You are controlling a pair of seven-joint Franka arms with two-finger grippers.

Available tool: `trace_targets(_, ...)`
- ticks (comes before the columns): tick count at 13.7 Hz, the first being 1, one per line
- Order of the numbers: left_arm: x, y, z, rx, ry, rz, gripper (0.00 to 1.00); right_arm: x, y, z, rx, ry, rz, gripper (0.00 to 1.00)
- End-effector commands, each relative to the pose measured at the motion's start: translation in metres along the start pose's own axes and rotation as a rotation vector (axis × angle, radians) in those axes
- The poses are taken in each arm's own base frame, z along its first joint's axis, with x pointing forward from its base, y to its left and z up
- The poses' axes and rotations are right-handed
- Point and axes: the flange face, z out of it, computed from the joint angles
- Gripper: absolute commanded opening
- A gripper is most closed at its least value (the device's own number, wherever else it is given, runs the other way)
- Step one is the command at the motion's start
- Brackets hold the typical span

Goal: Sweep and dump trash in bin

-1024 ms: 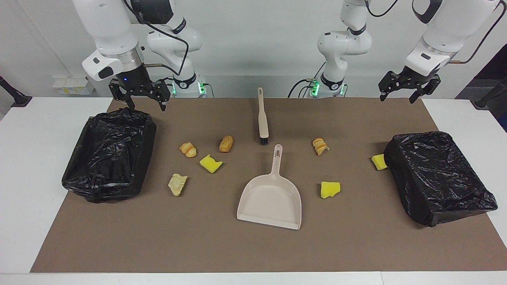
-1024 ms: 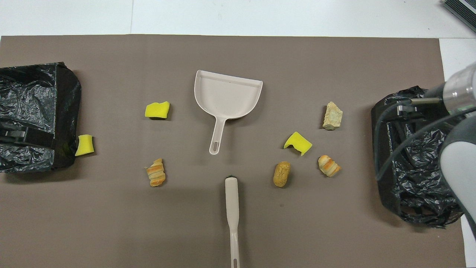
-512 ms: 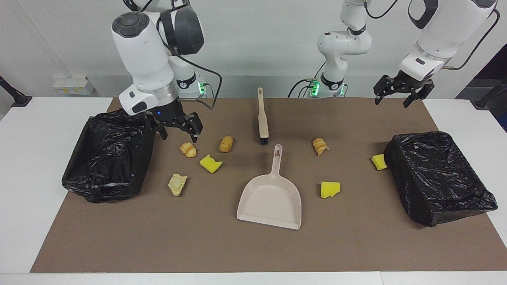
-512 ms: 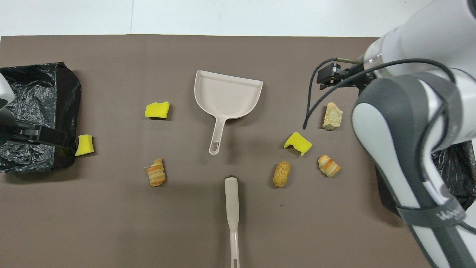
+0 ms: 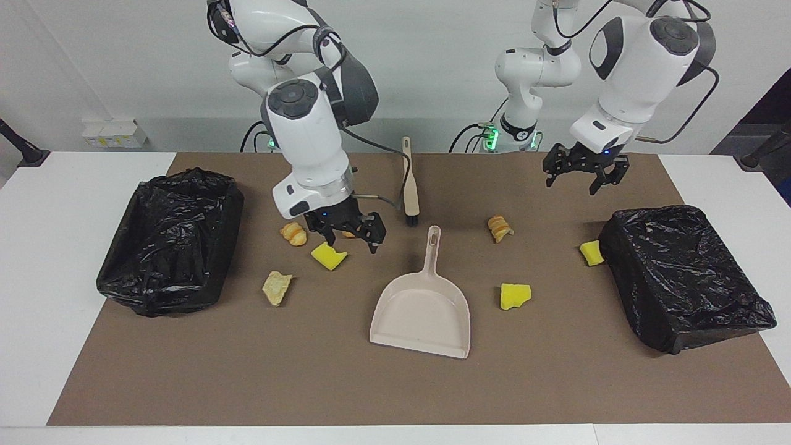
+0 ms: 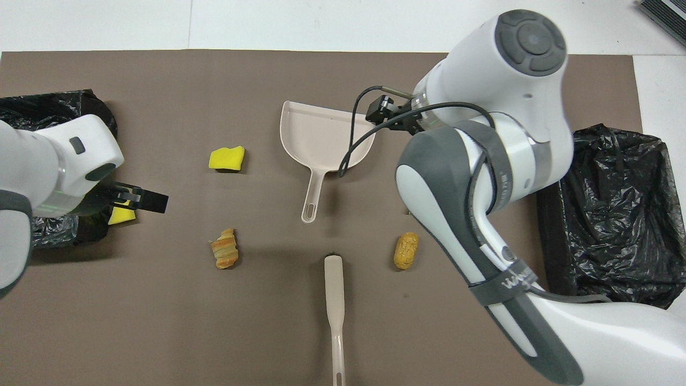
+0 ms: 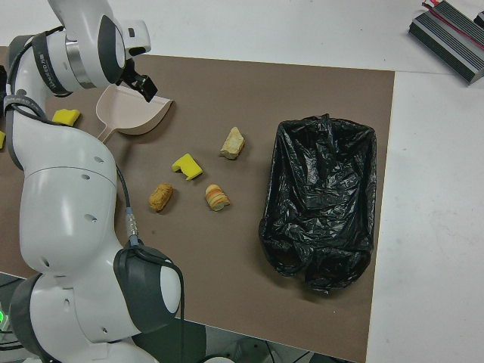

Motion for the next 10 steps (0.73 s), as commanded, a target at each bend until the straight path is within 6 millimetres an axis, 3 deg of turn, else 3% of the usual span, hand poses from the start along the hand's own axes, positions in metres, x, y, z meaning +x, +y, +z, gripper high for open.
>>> trace_targets(1,-0.049,0.023,0.017,-0.021,0.085,0.026,1.00,-0.016,-0.028,0.027,0.036,-0.059,0.063,1.00)
trace_targets(3,-0.064,0.049,0.029,-0.027,0.075,0.060,1.00,-0.027,-0.039,0.051,0.015,-0.092,0.119,1.00)
trace_targets(5,-0.083,0.077,0.037,-0.035,0.060,0.037,1.00,-0.048,-0.060,0.102,-0.025,-0.134,0.110,1.00)
trace_targets(8,-0.114,0.103,0.046,-0.034,0.037,0.067,1.00,-0.052,-0.071,0.128,-0.011,-0.112,0.089,1.00)
trace_targets(10,-0.129,0.138,0.053,-0.036,0.009,0.083,1.00,-0.072,-0.086,0.150,-0.015,-0.109,0.027,1.00)
